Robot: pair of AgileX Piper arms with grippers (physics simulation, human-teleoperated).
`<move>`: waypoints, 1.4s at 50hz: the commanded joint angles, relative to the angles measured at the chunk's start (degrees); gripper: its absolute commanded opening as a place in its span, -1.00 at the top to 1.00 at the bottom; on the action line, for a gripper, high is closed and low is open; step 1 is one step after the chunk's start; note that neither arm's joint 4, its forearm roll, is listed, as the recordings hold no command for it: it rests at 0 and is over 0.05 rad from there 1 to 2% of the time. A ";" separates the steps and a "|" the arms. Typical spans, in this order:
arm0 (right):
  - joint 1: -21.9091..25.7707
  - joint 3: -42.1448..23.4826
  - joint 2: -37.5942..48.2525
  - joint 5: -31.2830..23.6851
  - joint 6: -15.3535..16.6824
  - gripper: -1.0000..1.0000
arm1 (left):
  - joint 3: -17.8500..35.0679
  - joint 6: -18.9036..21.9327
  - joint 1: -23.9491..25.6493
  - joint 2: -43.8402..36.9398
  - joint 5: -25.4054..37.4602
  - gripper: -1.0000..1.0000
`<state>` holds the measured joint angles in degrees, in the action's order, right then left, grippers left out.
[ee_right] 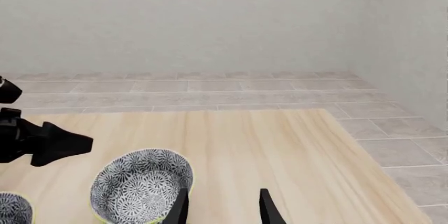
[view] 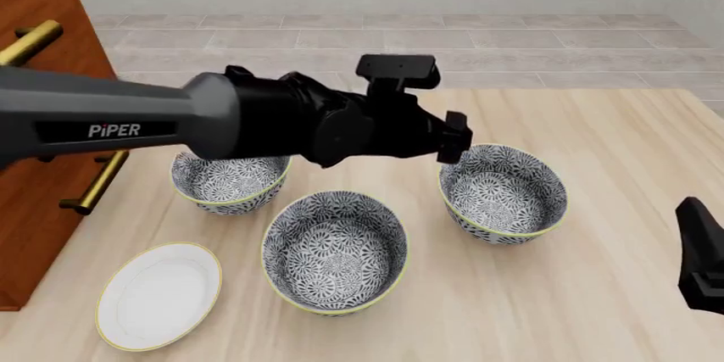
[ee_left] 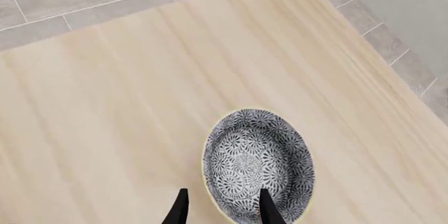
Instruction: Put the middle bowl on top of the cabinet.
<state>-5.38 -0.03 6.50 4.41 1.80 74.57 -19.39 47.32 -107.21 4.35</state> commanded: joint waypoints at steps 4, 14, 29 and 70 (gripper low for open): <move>0.01 0.01 -0.73 -0.89 -0.01 -1.00 | -0.32 -1.38 0.07 -2.55 -1.90 -1.00; 0.16 0.01 -3.43 -3.77 0.08 -1.00 | -0.63 -2.01 0.68 -3.80 -2.88 -1.00; -0.14 0.01 0.43 0.13 0.14 -1.00 | -0.57 -2.74 0.97 -5.98 -4.07 -1.00; -0.87 0.02 6.16 5.56 -0.01 -1.00 | 0.99 -6.84 2.91 -12.37 -7.11 -1.00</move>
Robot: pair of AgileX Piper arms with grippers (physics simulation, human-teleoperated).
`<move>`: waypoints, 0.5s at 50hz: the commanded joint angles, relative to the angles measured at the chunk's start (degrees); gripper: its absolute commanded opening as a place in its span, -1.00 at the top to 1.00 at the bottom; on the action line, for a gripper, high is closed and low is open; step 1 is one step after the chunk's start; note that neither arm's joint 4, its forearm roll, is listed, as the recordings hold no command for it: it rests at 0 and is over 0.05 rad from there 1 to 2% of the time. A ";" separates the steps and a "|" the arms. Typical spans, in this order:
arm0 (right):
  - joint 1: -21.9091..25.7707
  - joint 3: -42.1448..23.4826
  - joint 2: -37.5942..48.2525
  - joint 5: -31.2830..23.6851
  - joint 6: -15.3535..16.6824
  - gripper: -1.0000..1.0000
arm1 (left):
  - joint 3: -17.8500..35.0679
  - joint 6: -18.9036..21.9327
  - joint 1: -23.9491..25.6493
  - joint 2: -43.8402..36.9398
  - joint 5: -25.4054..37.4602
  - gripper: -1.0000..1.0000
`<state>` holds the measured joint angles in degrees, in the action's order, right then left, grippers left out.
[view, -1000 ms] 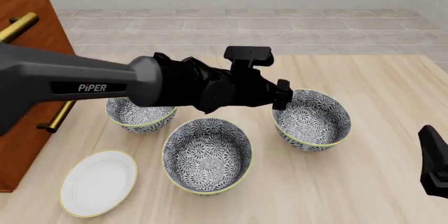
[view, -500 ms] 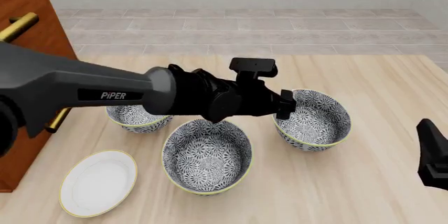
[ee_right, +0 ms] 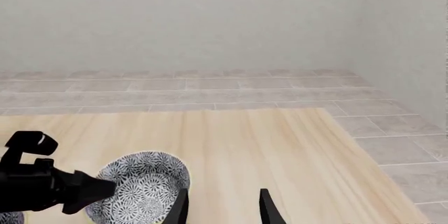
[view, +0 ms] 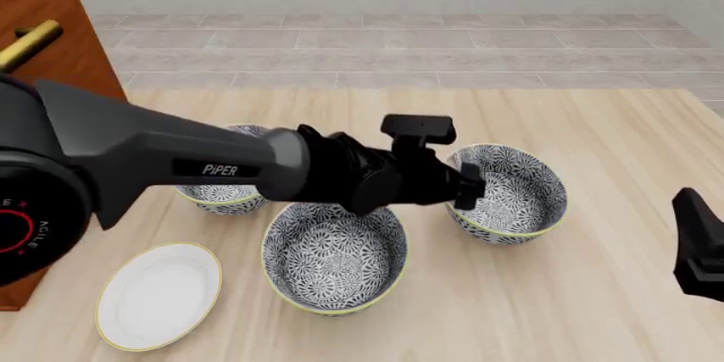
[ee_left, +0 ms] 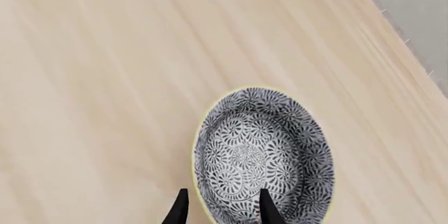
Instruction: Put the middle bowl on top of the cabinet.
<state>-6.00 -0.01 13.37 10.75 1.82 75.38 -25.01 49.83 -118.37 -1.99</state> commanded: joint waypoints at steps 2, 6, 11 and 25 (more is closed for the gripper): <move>-0.29 0.00 -1.24 -1.36 -0.03 -1.00 | -0.07 -1.48 0.52 -1.23 -1.11 -1.00; -0.27 0.00 -1.97 -2.08 -0.07 -1.00 | -0.04 -1.69 0.44 -1.56 -1.38 -1.00; -0.23 0.00 -2.61 -2.75 -0.07 -1.00 | 0.14 -1.60 0.31 -2.04 -1.39 -1.00; -0.38 0.00 -3.40 -3.48 -0.19 -1.00 | 0.39 -2.22 0.63 -3.33 -1.93 -1.00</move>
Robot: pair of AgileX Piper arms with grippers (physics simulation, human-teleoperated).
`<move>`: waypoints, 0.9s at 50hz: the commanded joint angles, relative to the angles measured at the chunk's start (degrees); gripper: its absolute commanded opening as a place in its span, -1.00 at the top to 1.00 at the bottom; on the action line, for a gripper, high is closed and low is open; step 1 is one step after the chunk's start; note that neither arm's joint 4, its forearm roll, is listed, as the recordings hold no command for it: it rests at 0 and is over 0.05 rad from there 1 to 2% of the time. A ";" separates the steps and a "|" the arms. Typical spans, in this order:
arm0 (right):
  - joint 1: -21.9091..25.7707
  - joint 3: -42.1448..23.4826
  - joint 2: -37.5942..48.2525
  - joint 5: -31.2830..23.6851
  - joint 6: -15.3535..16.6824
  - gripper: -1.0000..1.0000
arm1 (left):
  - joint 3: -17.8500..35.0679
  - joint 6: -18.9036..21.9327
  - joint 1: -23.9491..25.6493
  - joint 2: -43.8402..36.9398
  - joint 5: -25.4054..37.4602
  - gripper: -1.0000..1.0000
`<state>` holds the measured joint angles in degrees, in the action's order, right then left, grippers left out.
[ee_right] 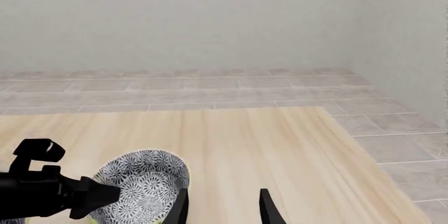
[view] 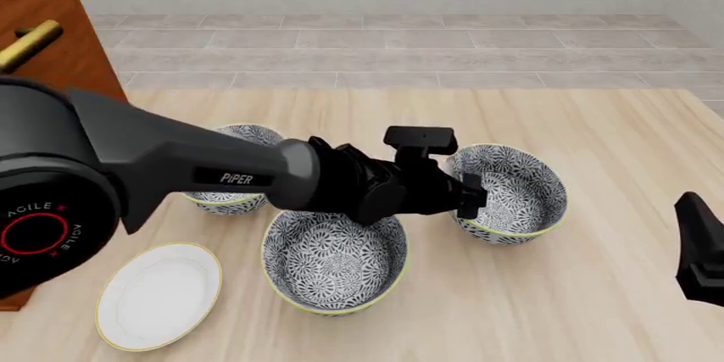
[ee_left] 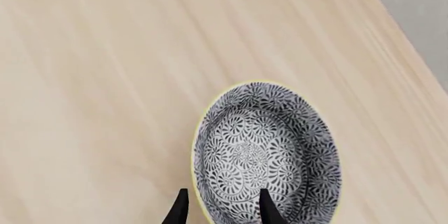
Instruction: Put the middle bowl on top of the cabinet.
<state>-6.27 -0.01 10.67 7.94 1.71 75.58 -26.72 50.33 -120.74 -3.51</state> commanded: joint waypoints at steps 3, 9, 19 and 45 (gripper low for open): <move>-0.13 0.00 -0.82 -0.82 -0.08 -1.00 | 0.14 -0.67 0.28 -1.13 -0.60 -1.00; -0.21 0.00 -0.61 -0.68 -0.10 -1.00 | 0.30 -0.76 0.27 -1.72 -0.74 -1.00; -0.41 0.00 1.79 1.72 -0.10 -1.00 | 0.53 -1.38 0.40 -2.52 -1.10 -1.00; -0.45 0.00 3.45 3.24 -0.16 -1.00 | -0.50 -1.51 -0.05 -0.46 -1.81 1.00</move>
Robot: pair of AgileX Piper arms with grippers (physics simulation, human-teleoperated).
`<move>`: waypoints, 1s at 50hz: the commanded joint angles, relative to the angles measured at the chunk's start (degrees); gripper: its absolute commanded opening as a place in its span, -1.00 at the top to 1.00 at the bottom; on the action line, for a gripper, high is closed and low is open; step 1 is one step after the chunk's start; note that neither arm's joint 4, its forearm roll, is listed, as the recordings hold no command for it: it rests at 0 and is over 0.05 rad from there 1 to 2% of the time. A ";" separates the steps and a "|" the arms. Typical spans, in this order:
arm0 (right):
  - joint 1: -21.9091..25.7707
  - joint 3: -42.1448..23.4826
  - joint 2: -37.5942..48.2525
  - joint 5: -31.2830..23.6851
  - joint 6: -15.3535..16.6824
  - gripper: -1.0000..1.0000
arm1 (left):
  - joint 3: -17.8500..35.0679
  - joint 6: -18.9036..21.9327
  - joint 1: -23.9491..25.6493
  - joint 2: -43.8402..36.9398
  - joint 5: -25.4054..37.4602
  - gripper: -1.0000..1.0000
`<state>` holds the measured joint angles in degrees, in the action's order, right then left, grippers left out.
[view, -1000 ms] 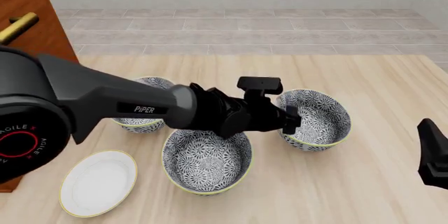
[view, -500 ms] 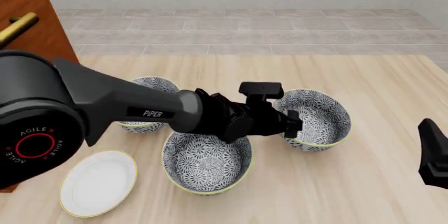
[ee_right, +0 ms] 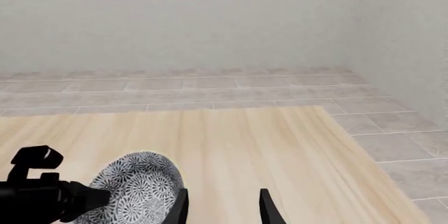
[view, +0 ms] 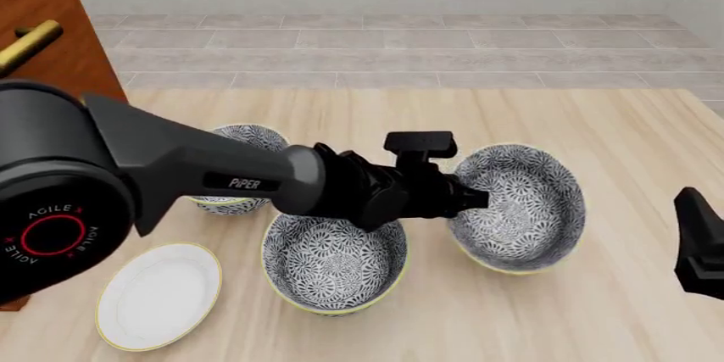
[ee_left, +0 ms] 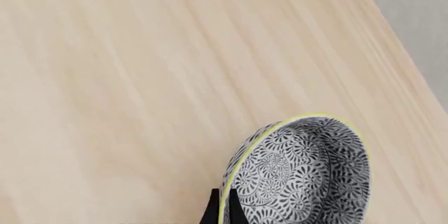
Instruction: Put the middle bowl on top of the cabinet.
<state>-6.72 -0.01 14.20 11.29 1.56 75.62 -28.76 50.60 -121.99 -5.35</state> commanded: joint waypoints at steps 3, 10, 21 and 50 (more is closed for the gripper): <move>0.06 0.00 -0.32 -0.38 -0.03 -1.00 | -0.72 0.57 -0.29 1.17 0.03 1.00; 0.05 0.00 -1.98 -2.07 0.01 -1.00 | -2.17 0.58 -0.13 3.64 -0.39 1.00; 0.18 0.00 -3.04 -2.99 0.09 -1.00 | -4.98 1.49 0.75 10.09 -0.10 1.00; 0.43 0.00 -3.00 -2.74 0.37 -1.00 | -8.70 3.40 -0.09 18.33 0.54 1.00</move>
<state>-6.41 -0.01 11.51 8.77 1.83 68.07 -26.12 50.72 -106.54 -4.67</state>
